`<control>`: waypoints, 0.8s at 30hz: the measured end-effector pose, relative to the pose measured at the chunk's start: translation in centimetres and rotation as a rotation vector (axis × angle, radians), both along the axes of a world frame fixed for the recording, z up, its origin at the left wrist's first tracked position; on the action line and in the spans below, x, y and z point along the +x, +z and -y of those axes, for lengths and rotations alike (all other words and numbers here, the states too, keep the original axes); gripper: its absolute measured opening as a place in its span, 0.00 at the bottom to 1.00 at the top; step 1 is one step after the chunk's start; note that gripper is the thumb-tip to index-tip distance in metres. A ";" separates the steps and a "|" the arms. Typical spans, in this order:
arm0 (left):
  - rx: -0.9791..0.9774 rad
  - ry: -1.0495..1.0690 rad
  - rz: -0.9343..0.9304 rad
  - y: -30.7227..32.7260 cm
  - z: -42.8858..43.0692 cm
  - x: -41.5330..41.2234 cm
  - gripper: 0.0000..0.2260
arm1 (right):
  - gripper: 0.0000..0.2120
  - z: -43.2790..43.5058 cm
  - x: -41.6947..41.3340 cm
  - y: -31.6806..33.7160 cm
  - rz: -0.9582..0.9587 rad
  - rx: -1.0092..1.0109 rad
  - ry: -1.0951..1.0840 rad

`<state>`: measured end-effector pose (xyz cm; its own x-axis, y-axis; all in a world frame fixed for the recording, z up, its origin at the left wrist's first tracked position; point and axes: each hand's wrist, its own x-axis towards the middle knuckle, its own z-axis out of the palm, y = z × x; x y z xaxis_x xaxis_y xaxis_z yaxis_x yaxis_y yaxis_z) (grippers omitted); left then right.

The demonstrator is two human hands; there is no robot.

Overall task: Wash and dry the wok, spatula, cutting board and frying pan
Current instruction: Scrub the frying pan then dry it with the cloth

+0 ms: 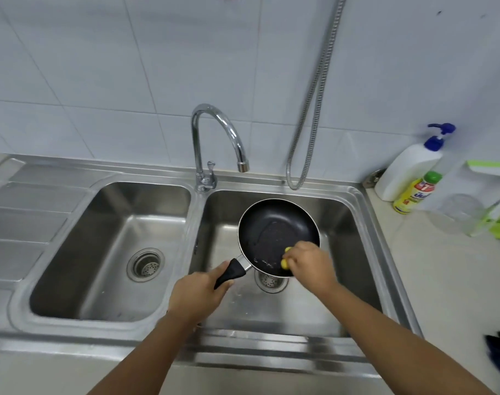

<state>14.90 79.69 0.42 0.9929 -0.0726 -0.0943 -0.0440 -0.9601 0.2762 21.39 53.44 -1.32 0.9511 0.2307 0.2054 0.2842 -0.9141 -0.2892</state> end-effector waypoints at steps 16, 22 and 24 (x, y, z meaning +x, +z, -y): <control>-0.093 0.169 -0.012 1.5 9.5 -0.9 0.24 | 0.25 14.2 2.2 4.3 -0.023 0.348 -0.396; -0.155 0.239 -0.063 1.8 9.7 -0.5 0.22 | 0.16 19.0 9.7 5.3 -0.059 0.182 -0.597; -0.181 0.248 -0.077 1.8 9.7 0.0 0.20 | 0.15 19.7 11.7 4.6 -0.087 0.109 -0.623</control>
<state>14.91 69.94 2.26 0.9729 0.1485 -0.1772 0.2130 -0.8740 0.4368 33.08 33.74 3.30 0.9145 -0.3887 0.1125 -0.3197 -0.8644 -0.3880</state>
